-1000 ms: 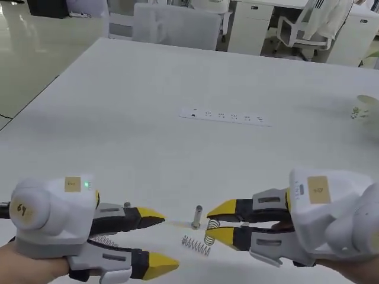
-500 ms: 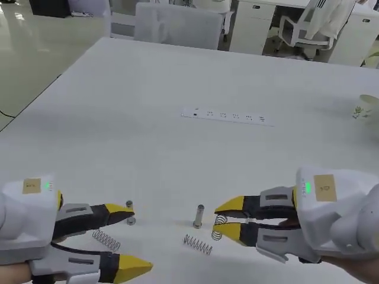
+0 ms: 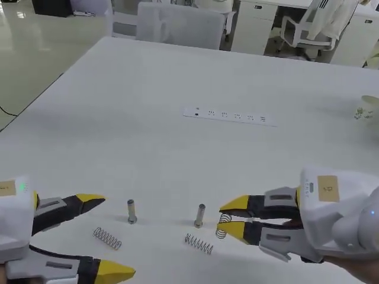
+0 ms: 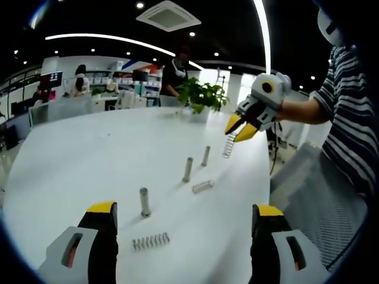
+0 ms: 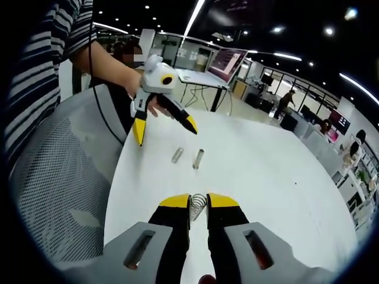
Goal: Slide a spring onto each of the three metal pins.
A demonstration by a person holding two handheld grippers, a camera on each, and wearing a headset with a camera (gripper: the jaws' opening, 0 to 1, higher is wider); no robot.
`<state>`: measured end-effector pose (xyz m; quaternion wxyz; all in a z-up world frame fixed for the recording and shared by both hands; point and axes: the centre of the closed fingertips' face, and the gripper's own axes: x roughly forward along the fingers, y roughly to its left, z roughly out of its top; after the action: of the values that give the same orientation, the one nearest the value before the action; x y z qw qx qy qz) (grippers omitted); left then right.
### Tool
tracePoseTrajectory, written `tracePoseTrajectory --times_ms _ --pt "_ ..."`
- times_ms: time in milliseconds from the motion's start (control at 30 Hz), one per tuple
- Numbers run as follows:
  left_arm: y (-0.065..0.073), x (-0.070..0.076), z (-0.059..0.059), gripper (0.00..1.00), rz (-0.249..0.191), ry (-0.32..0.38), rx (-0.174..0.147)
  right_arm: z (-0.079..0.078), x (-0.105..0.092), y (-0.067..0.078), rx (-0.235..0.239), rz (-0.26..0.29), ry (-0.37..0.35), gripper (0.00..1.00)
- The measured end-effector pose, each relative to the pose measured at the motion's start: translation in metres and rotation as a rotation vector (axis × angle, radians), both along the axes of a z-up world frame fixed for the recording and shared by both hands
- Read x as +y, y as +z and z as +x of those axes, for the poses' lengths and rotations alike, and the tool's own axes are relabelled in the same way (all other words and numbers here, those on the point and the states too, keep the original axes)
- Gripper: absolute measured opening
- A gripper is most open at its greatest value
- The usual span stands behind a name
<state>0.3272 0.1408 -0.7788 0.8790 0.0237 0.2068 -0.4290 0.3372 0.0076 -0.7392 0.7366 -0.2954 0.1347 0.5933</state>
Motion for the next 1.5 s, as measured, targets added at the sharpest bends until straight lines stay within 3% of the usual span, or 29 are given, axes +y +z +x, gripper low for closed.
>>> tracePoseTrajectory --times_ms 67,567,1033,1500 --pt "-0.001 0.004 0.0 0.98 -0.009 0.015 0.003 0.002 -0.002 -0.001 0.001 -0.002 -0.009 0.07" --pt "0.001 0.011 0.001 0.98 -0.02 0.044 -0.001 0.015 -0.018 -0.007 0.002 -0.01 -0.064 0.07" --pt "0.004 0.014 -0.001 0.98 -0.032 0.057 -0.008 0.067 -0.064 0.0 -0.035 0.027 -0.288 0.07" --pt "0.007 0.018 -0.003 0.97 -0.038 0.072 -0.01 0.074 -0.069 -0.011 0.0 0.026 -0.332 0.07"
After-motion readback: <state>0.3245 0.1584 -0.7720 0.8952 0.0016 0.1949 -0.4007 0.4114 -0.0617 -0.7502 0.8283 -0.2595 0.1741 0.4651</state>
